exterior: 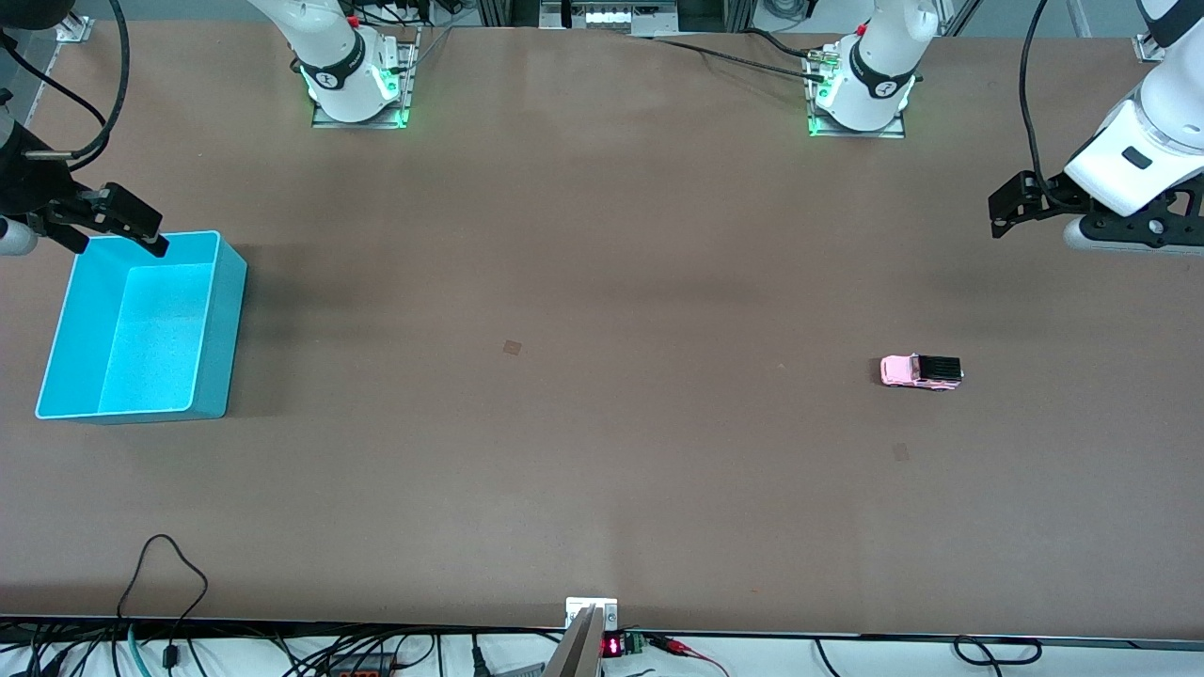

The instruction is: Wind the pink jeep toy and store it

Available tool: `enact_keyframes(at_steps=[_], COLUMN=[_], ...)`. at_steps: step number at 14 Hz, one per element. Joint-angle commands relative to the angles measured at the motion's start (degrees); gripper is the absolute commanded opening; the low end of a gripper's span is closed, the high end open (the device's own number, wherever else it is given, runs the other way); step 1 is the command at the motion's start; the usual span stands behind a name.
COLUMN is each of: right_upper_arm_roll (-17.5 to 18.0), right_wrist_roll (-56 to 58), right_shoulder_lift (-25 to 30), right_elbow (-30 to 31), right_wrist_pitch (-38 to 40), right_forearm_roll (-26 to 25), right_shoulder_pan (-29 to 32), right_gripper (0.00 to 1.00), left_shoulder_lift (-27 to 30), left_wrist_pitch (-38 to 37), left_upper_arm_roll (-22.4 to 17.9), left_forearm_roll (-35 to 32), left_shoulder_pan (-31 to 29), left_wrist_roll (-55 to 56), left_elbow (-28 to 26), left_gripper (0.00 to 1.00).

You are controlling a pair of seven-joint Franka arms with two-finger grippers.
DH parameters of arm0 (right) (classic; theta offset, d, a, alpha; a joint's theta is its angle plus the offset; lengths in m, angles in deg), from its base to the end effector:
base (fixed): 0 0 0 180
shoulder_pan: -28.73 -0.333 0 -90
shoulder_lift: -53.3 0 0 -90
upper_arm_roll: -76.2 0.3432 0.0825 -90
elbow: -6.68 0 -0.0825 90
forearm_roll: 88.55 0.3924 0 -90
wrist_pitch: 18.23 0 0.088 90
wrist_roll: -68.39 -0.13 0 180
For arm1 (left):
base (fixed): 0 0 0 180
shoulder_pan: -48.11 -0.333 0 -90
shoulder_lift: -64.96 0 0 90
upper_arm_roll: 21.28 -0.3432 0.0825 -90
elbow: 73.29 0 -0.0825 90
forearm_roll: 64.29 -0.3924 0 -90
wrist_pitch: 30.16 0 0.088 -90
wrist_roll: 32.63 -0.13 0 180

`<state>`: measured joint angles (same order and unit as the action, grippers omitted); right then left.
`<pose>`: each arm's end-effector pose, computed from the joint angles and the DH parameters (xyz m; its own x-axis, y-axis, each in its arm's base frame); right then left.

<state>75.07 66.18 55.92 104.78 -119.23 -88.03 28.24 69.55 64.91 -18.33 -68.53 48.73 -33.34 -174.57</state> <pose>0.5653 -0.0055 0.6033 0.9941 -0.0515 0.0957 -0.0504 -0.9986 -0.0136 0.5379 -0.0255 0.5858 0.9963 -0.0808 -0.0296 -0.0829 -0.9936 -0.0772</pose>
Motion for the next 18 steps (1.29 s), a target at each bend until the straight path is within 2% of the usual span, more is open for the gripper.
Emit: enact_keyframes(at_steps=[1, 13, 18], right_upper_arm_roll=[-0.90, -0.90, -0.90], right_wrist_roll=[0.54, 0.45, 0.45], right_shoulder_lift=[0.80, 0.80, 0.80], right_elbow=[0.51, 0.51, 0.51], right_wrist_pitch=[-0.08, 0.36, 0.36], right_forearm_roll=[0.09, 0.09, 0.09], right_shoulder_pan=[-0.92, -0.92, -0.92], right_gripper=[1.00, 1.00, 1.00], left_shoulder_lift=[-0.90, -1.25, -1.34], left_wrist_pitch=[-1.56, -1.73, -5.15], left_upper_arm_roll=[-0.14, -0.14, -0.22], left_forearm_roll=[0.63, 0.72, 0.72], left_shoulder_pan=[0.17, 0.09, 0.09], left_wrist_roll=[-0.79, -0.44, -0.61], left_elbow=[2.05, 1.96, 2.05], left_gripper=[1.00, 1.00, 1.00])
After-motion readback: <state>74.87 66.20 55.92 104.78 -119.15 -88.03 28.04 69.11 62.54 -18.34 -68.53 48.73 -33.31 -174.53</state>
